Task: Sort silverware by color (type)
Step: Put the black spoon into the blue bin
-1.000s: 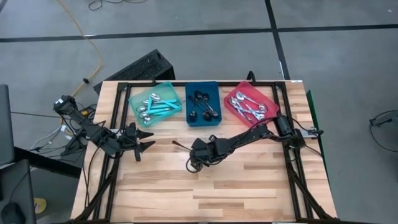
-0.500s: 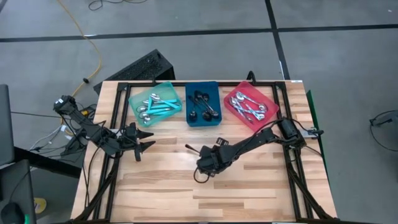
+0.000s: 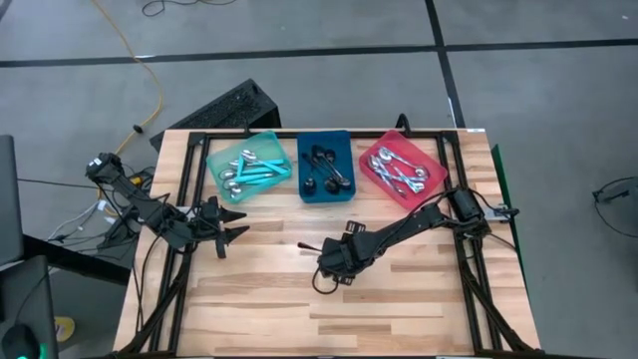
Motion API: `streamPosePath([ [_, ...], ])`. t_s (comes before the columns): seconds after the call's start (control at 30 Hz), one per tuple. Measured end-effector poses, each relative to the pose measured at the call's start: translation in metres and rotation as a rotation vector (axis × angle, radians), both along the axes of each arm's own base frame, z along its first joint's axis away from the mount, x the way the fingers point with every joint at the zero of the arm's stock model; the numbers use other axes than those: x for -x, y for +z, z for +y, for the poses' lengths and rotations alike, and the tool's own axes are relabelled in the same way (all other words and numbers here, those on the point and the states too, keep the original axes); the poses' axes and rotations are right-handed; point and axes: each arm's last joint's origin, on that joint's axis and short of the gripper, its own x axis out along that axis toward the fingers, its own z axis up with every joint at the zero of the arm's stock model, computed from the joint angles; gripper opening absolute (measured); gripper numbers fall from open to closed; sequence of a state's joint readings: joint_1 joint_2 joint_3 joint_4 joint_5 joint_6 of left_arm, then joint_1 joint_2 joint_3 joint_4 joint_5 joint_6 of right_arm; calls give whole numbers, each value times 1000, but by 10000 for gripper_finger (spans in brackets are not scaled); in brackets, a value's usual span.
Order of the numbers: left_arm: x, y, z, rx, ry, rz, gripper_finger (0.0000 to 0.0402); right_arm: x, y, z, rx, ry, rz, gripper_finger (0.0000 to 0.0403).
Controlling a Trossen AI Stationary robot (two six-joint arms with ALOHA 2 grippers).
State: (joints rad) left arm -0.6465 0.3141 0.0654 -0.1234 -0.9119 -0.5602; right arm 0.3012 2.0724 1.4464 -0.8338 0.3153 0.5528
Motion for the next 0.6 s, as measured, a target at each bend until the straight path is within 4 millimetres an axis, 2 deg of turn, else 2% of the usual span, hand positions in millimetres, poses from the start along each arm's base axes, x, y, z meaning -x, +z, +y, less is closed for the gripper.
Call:
streamPosePath([
  [0.37,0,0,0,-2,0,0,194,0,3,1,-40,37,8,218],
  [0.6,0,0,0,-2,0,0,194,3,38,0,-72,63,-102,218],
])
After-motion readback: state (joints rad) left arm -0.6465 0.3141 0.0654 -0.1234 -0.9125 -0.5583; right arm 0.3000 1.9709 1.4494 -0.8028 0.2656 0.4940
